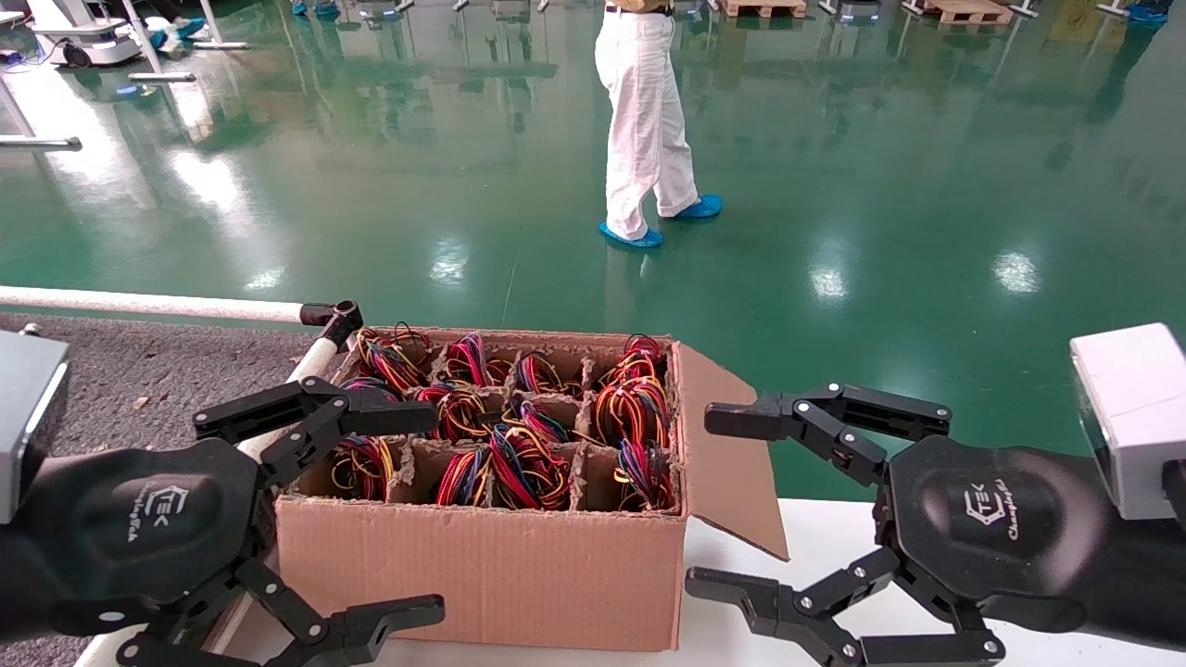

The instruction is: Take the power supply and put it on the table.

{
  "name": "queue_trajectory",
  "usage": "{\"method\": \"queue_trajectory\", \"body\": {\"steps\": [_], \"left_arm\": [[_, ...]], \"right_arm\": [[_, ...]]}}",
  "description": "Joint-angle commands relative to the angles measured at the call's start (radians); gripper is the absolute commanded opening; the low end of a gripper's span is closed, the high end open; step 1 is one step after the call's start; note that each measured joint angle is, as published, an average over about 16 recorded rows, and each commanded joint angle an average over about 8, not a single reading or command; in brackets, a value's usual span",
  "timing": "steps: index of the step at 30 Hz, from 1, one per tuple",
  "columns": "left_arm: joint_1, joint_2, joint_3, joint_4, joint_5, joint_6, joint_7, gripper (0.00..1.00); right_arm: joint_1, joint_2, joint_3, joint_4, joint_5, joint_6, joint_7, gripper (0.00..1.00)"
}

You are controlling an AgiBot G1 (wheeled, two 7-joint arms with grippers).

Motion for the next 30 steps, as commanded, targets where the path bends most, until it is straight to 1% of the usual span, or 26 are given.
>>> {"method": "queue_trajectory", "body": {"steps": [1, 6, 9, 12, 15, 21, 26, 30], "left_arm": [[0.000, 0.000, 0.000, 0.000, 0.000, 0.000, 0.000, 1.00], [0.000, -0.001, 0.000, 0.001, 0.002, -0.001, 0.000, 1.00], [0.001, -0.003, 0.004, 0.006, 0.026, -0.008, 0.015, 1.00], [0.000, 0.005, 0.014, 0.020, 0.076, -0.023, 0.055, 1.00], [-0.006, 0.028, 0.028, 0.046, 0.140, -0.036, 0.127, 1.00], [-0.037, 0.109, 0.065, 0.152, 0.228, -0.024, 0.260, 1.00], [-0.088, 0.198, 0.109, 0.260, 0.287, -0.012, 0.312, 1.00], [-0.129, 0.278, 0.143, 0.336, 0.337, -0.032, 0.341, 1.00]], "right_arm": [[0.000, 0.000, 0.000, 0.000, 0.000, 0.000, 0.000, 0.00], [0.000, 0.000, 0.000, 0.000, 0.000, 0.000, 0.000, 0.00], [0.000, 0.000, 0.000, 0.000, 0.000, 0.000, 0.000, 0.00], [0.000, 0.000, 0.000, 0.000, 0.000, 0.000, 0.000, 0.00], [0.000, 0.000, 0.000, 0.000, 0.000, 0.000, 0.000, 0.00], [0.000, 0.000, 0.000, 0.000, 0.000, 0.000, 0.000, 0.00], [0.000, 0.000, 0.000, 0.000, 0.000, 0.000, 0.000, 0.00], [0.000, 0.000, 0.000, 0.000, 0.000, 0.000, 0.000, 0.00]]}}
